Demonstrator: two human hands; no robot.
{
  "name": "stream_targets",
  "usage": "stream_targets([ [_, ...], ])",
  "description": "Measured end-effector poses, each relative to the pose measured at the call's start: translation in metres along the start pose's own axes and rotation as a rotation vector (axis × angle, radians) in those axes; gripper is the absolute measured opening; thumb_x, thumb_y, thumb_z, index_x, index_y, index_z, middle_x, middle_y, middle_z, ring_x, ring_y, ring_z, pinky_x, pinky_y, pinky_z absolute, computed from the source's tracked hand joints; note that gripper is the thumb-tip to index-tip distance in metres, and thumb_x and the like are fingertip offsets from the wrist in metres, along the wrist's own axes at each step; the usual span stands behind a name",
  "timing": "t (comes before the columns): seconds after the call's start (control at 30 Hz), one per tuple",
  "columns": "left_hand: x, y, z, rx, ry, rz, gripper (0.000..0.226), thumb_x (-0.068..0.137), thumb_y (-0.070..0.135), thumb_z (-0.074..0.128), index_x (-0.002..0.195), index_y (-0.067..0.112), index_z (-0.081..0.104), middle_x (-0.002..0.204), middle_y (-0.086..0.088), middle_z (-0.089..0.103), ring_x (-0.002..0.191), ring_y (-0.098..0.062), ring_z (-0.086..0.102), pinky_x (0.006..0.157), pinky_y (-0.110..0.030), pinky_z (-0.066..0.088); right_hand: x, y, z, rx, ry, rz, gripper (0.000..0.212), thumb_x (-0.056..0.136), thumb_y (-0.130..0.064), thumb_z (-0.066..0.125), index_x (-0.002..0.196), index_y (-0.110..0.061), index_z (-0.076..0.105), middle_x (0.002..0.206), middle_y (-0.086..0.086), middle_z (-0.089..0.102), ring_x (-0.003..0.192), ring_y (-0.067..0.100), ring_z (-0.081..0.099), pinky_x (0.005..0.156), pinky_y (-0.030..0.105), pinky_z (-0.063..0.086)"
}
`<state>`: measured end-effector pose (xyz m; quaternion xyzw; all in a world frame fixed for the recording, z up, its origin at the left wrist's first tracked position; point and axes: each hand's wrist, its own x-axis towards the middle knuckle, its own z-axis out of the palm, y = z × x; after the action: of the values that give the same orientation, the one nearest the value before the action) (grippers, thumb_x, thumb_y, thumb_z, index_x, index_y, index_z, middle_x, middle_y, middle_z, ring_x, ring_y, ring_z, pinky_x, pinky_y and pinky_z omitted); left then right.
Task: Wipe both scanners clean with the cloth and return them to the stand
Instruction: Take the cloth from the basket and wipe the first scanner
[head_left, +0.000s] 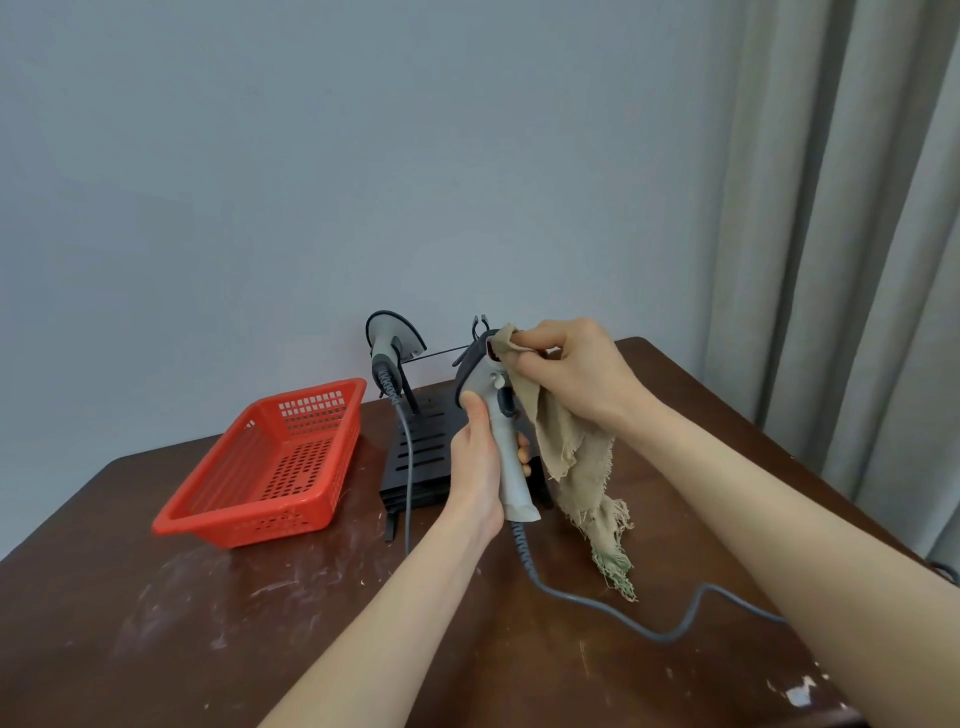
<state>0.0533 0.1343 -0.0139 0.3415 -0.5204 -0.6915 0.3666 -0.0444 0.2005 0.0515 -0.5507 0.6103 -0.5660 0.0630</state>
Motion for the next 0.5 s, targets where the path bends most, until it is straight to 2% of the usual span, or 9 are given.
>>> stream_targets([
  [0.07, 0.0, 0.0, 0.0, 0.009, 0.003, 0.006, 0.063, 0.093, 0.062, 0.031, 0.075, 0.008, 0.058, 0.049, -0.003, 0.054, 0.04, -0.015, 0.047, 0.042, -0.025, 0.04, 0.0, -0.003, -0.002, 0.066, -0.057, 0.008, 0.029, 0.087, -0.013, 0.062, 0.071, -0.036, 0.068, 0.061, -0.018, 0.06, 0.062, -0.004, 0.052, 0.063, 0.009, 0.038],
  [0.17, 0.0, 0.0, -0.001, 0.014, -0.002, 0.024, 0.063, 0.093, 0.061, 0.031, 0.078, 0.007, 0.059, 0.05, -0.004, 0.054, 0.041, -0.016, 0.047, 0.043, -0.026, 0.04, 0.0, -0.001, -0.008, 0.097, -0.135, 0.027, 0.048, 0.088, -0.008, 0.06, 0.051, -0.037, 0.061, 0.047, -0.019, 0.049, 0.05, -0.005, 0.045, 0.056, 0.008, 0.033],
  [0.23, 0.0, 0.001, -0.002, 0.015, 0.006, 0.034, 0.061, 0.094, 0.059, 0.032, 0.08, 0.006, 0.059, 0.049, -0.003, 0.053, 0.041, -0.015, 0.047, 0.042, -0.025, 0.04, 0.0, 0.001, -0.01, 0.053, -0.16, 0.025, 0.035, 0.087, -0.009, 0.061, 0.055, -0.024, 0.063, 0.053, -0.018, 0.048, 0.056, -0.005, 0.043, 0.063, 0.014, 0.034],
  [0.27, 0.0, 0.001, -0.003, 0.018, 0.007, 0.038, 0.06, 0.094, 0.059, 0.032, 0.08, 0.006, 0.058, 0.049, -0.003, 0.053, 0.041, -0.015, 0.046, 0.042, -0.025, 0.039, 0.001, 0.003, -0.01, 0.026, -0.159, 0.019, 0.023, 0.086, -0.011, 0.061, 0.063, -0.013, 0.065, 0.059, -0.013, 0.047, 0.062, -0.003, 0.041, 0.066, 0.019, 0.035],
  [0.3, 0.0, 0.001, -0.003, 0.025, 0.004, 0.043, 0.059, 0.094, 0.058, 0.033, 0.079, 0.006, 0.057, 0.049, -0.003, 0.053, 0.042, -0.015, 0.046, 0.042, -0.026, 0.039, 0.003, 0.004, -0.011, -0.014, -0.151, 0.012, 0.017, 0.084, -0.013, 0.06, 0.071, -0.002, 0.063, 0.063, -0.002, 0.046, 0.065, 0.004, 0.04, 0.067, 0.025, 0.035],
  [0.33, -0.001, 0.0, -0.003, 0.03, 0.0, 0.047, 0.058, 0.094, 0.058, 0.033, 0.079, 0.006, 0.057, 0.05, -0.004, 0.052, 0.042, -0.015, 0.046, 0.042, -0.026, 0.039, 0.005, 0.006, -0.011, -0.062, -0.145, 0.001, 0.017, 0.083, -0.014, 0.058, 0.075, 0.001, 0.061, 0.065, 0.006, 0.045, 0.065, 0.008, 0.039, 0.066, 0.028, 0.036],
  [0.43, -0.001, -0.001, -0.004, 0.026, 0.006, 0.052, 0.056, 0.095, 0.055, 0.034, 0.082, 0.007, 0.057, 0.054, -0.005, 0.053, 0.043, -0.015, 0.046, 0.042, -0.026, 0.039, 0.008, 0.007, -0.013, -0.249, -0.122, -0.015, 0.012, 0.076, -0.015, 0.052, 0.07, -0.006, 0.058, 0.065, 0.016, 0.048, 0.061, 0.012, 0.038, 0.061, 0.03, 0.036],
  [0.5, -0.001, -0.001, -0.005, 0.019, 0.0, 0.046, 0.056, 0.095, 0.055, 0.034, 0.087, 0.005, 0.058, 0.055, -0.005, 0.052, 0.044, -0.015, 0.046, 0.042, -0.025, 0.039, 0.009, 0.01, -0.019, -0.382, -0.126, 0.036, 0.011, 0.076, -0.017, 0.05, 0.069, -0.013, 0.057, 0.061, 0.007, 0.049, 0.061, 0.016, 0.042, 0.058, 0.03, 0.036],
])
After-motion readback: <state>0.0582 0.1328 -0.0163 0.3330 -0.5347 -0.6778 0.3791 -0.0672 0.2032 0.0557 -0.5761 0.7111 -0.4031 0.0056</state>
